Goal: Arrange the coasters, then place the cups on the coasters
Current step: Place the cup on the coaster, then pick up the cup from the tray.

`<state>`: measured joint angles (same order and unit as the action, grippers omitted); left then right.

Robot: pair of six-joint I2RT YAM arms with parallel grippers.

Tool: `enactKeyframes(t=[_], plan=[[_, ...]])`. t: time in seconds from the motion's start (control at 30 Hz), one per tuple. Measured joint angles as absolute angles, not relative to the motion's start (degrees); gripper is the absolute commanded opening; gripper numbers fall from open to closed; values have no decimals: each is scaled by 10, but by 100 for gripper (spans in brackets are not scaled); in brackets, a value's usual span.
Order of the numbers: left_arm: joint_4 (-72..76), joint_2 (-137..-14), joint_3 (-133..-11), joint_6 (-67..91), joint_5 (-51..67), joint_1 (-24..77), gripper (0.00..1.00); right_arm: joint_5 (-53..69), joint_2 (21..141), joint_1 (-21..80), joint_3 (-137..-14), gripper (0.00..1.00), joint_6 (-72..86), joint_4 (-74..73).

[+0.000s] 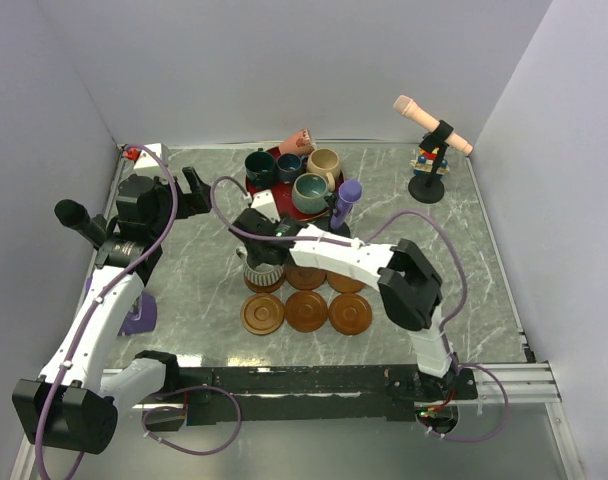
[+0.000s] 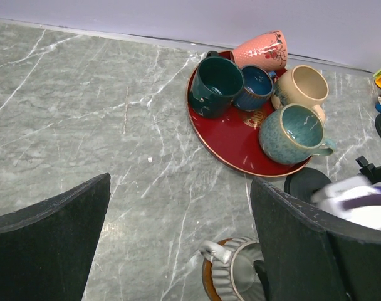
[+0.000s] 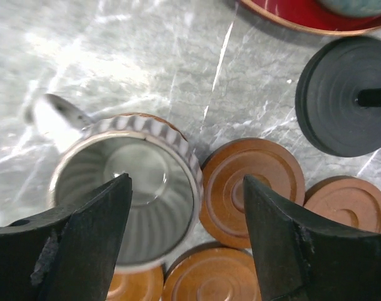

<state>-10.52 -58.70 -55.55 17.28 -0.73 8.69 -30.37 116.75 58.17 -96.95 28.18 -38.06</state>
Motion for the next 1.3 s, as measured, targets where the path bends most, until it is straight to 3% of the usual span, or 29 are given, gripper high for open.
enactKeyframes(t=[0.57,0.97,1.0,1.07,1.1,1.3], plan=[[-92,-591,-542,175,-5,92,97,-252,937,581,-809,78,218,-254],[-87,-709,-572,173,-15,227,97,-211,767,490,-641,78,210,-199],[-88,-724,-584,175,-14,229,94,-206,753,480,-625,77,212,-197],[-88,-757,-614,178,-13,233,75,-192,719,453,-590,77,218,-192],[-89,-779,-633,182,-9,234,72,-187,703,440,-575,77,221,-189],[-95,-947,-770,197,23,240,73,-183,629,420,-507,77,233,-184]])
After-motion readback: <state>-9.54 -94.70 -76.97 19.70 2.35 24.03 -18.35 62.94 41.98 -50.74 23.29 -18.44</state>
